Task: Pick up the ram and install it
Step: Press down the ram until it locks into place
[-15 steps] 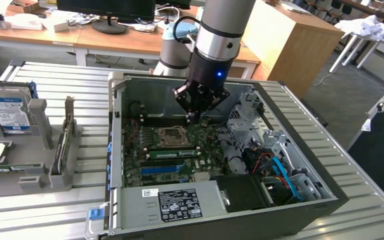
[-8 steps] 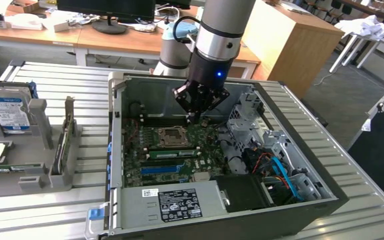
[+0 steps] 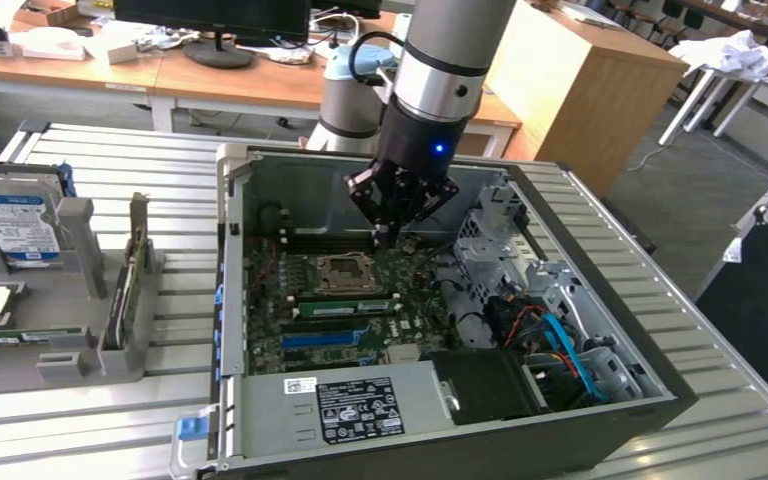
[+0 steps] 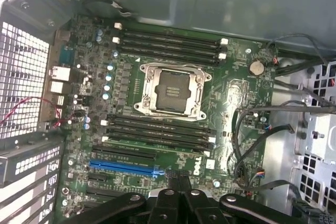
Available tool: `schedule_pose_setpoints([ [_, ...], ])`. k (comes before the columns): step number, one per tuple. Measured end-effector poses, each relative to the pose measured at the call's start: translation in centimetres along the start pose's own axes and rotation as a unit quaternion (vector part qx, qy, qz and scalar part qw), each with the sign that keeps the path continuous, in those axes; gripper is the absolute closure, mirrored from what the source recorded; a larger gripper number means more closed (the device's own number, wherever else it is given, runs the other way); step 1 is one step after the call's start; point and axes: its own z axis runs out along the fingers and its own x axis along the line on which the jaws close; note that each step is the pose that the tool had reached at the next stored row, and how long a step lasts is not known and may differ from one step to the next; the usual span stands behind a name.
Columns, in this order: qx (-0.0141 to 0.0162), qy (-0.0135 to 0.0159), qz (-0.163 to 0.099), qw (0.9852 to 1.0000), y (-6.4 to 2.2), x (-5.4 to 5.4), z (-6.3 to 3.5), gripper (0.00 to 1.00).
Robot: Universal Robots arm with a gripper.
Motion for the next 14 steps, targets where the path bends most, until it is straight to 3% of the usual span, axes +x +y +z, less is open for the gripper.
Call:
schedule_pose_setpoints([
  [5,0.0019,0.0013,0.015,0.9999,-0.01,-0.06,0.01,0.89],
  [14,0.002,0.0014,0.018,0.9998,0.01,-0.02,0.01,0.89],
])
